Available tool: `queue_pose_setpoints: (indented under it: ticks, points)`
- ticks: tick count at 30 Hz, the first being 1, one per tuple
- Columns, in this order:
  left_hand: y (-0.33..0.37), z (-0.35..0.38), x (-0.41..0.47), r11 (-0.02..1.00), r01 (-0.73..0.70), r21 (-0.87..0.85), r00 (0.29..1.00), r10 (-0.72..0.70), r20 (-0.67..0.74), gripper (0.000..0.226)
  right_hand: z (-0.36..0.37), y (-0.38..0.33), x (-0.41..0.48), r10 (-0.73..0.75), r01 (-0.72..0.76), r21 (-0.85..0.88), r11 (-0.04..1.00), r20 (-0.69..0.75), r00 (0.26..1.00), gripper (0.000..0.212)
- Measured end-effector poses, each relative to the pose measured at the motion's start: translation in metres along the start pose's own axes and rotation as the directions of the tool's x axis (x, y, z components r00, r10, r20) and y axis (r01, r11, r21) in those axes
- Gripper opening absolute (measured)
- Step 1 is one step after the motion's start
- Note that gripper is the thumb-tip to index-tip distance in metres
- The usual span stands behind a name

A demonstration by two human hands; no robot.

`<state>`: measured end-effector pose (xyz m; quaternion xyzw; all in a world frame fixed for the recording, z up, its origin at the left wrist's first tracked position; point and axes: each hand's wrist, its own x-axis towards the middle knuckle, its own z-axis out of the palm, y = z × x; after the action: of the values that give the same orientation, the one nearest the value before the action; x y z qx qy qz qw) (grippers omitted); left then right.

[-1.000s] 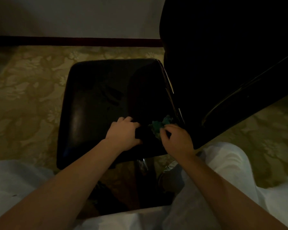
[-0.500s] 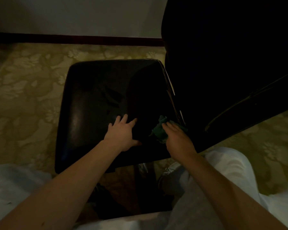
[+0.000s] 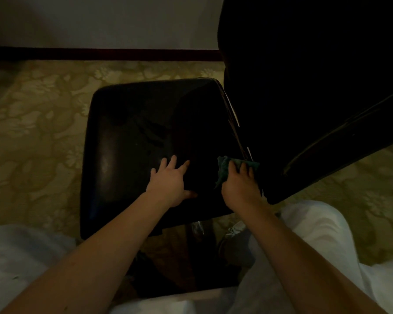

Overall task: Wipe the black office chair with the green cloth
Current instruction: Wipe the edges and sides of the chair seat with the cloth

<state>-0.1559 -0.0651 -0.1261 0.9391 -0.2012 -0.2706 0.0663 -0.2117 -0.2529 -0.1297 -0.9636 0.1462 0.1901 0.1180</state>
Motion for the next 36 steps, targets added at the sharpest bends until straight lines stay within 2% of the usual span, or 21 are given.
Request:
queue_pose_setpoints:
  ticks: [3,7,11,15,18,23,29,36]
  points:
    - [0.005,0.0,0.001,1.0,0.01,-0.015,1.0,-0.01,-0.001,0.1,-0.004,0.004,0.009,0.006,-0.005,0.033,0.999,-0.038,0.999,0.063]
    - [0.009,-0.013,0.004,0.999,-0.032,0.03,0.998,0.033,-0.057,0.1,-0.004,0.01,0.011,0.054,-0.03,0.187,0.982,-0.122,0.991,0.059]
    - [-0.005,-0.028,0.012,0.988,-0.116,0.098,0.993,0.118,-0.022,0.104,0.001,0.022,0.017,0.014,0.01,0.146,0.989,-0.159,0.987,0.053]
    - [-0.018,-0.022,0.017,0.987,-0.159,0.014,0.986,0.158,0.045,0.105,0.002,0.025,0.022,-0.023,0.053,0.205,0.977,-0.143,0.989,0.057]
    - [-0.02,-0.017,0.022,0.987,-0.163,-0.005,0.985,0.163,0.046,0.103,0.003,0.027,0.027,-0.019,0.034,0.143,0.989,-0.108,0.994,0.065]
    - [-0.021,-0.013,0.028,0.987,-0.161,-0.029,0.986,0.162,0.047,0.103,0.0,0.019,0.03,0.103,-0.099,0.063,0.993,-0.056,0.993,0.076]
    - [-0.017,-0.015,0.03,0.987,-0.154,-0.04,0.986,0.156,0.062,0.102,0.006,0.02,0.042,0.04,-0.035,0.043,0.998,-0.116,0.992,0.072]
    - [0.006,-0.02,0.031,0.996,-0.058,-0.062,0.994,0.064,0.093,0.104,-0.002,0.026,0.071,-0.08,0.081,0.0,0.997,-0.194,0.978,0.062]
